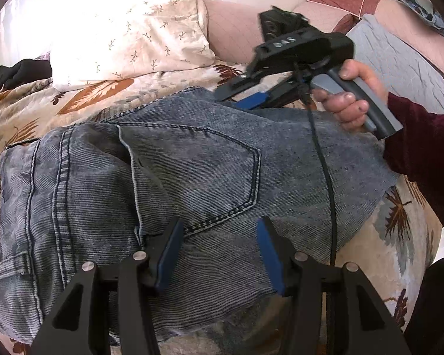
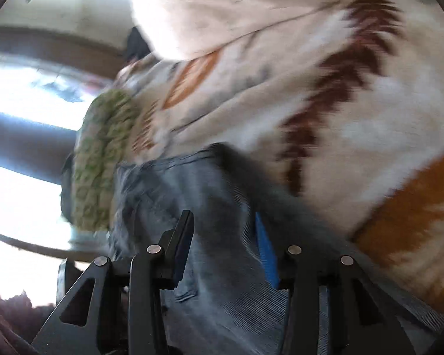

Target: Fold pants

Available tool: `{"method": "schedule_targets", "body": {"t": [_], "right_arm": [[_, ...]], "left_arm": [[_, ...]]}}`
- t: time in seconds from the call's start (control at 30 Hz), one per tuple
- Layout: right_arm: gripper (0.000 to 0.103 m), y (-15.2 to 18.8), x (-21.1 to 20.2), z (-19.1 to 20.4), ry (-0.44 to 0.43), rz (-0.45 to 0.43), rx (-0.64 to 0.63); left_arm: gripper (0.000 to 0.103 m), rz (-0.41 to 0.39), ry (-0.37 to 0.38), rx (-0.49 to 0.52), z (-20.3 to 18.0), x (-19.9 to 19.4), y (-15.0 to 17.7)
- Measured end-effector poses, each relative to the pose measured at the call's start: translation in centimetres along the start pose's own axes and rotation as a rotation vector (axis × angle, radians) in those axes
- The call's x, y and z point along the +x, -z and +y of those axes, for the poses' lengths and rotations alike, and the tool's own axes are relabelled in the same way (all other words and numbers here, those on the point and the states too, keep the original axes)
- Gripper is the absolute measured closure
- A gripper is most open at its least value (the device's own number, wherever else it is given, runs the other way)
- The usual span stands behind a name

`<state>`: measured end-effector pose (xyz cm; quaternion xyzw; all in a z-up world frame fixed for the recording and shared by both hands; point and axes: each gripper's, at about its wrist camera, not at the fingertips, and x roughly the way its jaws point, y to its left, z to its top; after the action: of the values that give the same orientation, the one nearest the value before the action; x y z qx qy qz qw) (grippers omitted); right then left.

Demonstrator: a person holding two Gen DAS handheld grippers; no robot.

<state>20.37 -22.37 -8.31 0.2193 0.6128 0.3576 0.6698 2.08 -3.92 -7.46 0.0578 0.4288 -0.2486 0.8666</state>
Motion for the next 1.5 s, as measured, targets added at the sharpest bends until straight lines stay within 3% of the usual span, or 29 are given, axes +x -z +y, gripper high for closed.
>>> {"method": "schedule_targets", "body": {"t": [0.17,0.2,0.23,0.27,0.5,0.73,0.9,1.0,1.07,1.17,1.23,1.37,1.5], "right_arm": [[0.063,-1.3,1.5,0.9,-0.048,-0.036,0.005],[0.071,-1.6,1.7,0.8,-0.023,-0.047,0.012],[0.086,-1.7,1.9,0.8,0.023,-0.055,0.014],[0.090,-1.7,1.9,0.6,0.065,-0.058,0.022],[0.096,-2.2,2.6,3.1,0.329,-0.160,-0.037],[0.097,-3.8,4.2,2.2,0.416,-0.133,0.022],[0.099,-3.8,4.3,2.4,0.454,-0.174,0.056],[0.093,-3.2,4.0,3.6,0.479,-0.211,0.049],[0.079,-2.5,2.9,4.1,0.477,-0.240,0.086],[0.066,-0.3,0.4,5.9,0.492,-0.309,0.060],[0.049,2.1,-1.4,7.3,0.511,-0.351,0.036],[0.048,8.5,-5.5,8.2,0.544,-0.440,0.035],[0.047,15.9,-10.4,6.1,0.510,-0.563,0.173]], "left_arm": [[0.044,-0.006,-0.008,0.014,-0.2,0.1,0.1],[0.044,-0.006,-0.006,0.012,-0.1,0.1,0.1],[0.044,-0.006,-0.004,0.011,-0.1,0.1,0.1],[0.044,-0.006,-0.004,0.011,-0.1,0.1,0.1],[0.044,-0.007,-0.004,0.012,-0.2,-0.1,0.1],[0.044,-0.004,-0.007,0.001,-0.2,-0.5,0.2],[0.044,-0.001,-0.035,0.017,-0.4,-1.1,0.3],[0.043,0.005,-0.066,0.059,-0.8,-0.4,0.6],[0.043,-0.001,-0.086,0.077,-1.2,-0.4,0.6],[0.043,-0.015,-0.051,0.015,-0.5,-1.3,0.2],[0.041,-0.041,-0.030,-0.039,0.2,-2.4,-0.1],[0.037,-0.120,-0.040,-0.077,1.4,-5.0,-0.5],[0.030,-0.163,-0.104,-0.100,2.5,-5.7,-0.7]]}}
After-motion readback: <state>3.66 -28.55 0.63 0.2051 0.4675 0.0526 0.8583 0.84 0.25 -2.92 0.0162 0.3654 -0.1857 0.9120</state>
